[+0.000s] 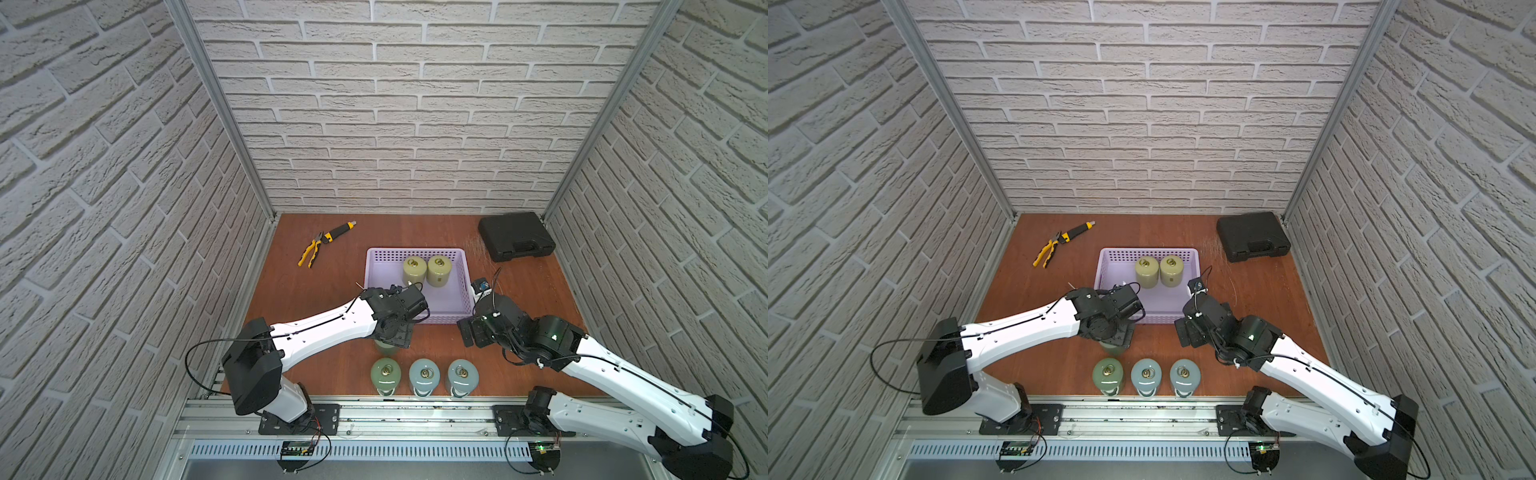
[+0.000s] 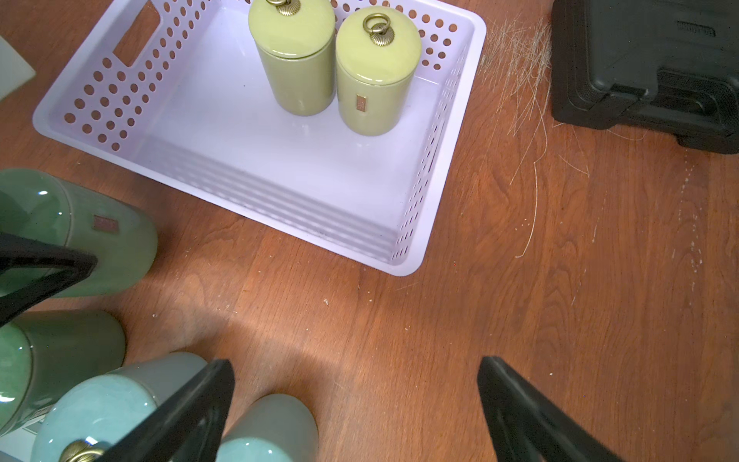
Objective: Take the tea canister out of the basket
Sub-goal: Place the tea canister at the center of the board.
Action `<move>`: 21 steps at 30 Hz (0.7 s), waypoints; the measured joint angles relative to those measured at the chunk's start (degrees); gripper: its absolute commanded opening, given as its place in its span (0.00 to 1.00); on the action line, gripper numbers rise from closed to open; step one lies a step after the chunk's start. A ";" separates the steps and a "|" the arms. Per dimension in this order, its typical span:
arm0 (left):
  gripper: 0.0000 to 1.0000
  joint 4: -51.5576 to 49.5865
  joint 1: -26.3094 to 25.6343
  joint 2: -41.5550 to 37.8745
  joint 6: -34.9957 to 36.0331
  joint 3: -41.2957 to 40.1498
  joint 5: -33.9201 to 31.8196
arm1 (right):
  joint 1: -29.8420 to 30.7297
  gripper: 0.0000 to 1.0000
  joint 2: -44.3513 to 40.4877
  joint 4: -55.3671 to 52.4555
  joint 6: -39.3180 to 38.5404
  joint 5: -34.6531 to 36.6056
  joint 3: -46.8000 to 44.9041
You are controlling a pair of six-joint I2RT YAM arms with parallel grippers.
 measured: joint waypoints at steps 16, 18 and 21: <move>0.46 2.84 0.39 1.95 -0.17 -2.54 1.27 | 0.00 1.00 0.22 0.00 0.02 0.37 0.15; 0.46 3.04 0.46 2.27 -0.17 -2.54 1.42 | 0.00 1.00 0.22 -0.02 0.02 0.46 0.20; 0.47 3.26 0.70 2.78 -0.17 -2.54 1.75 | 0.00 1.00 0.22 -0.04 0.02 0.57 0.24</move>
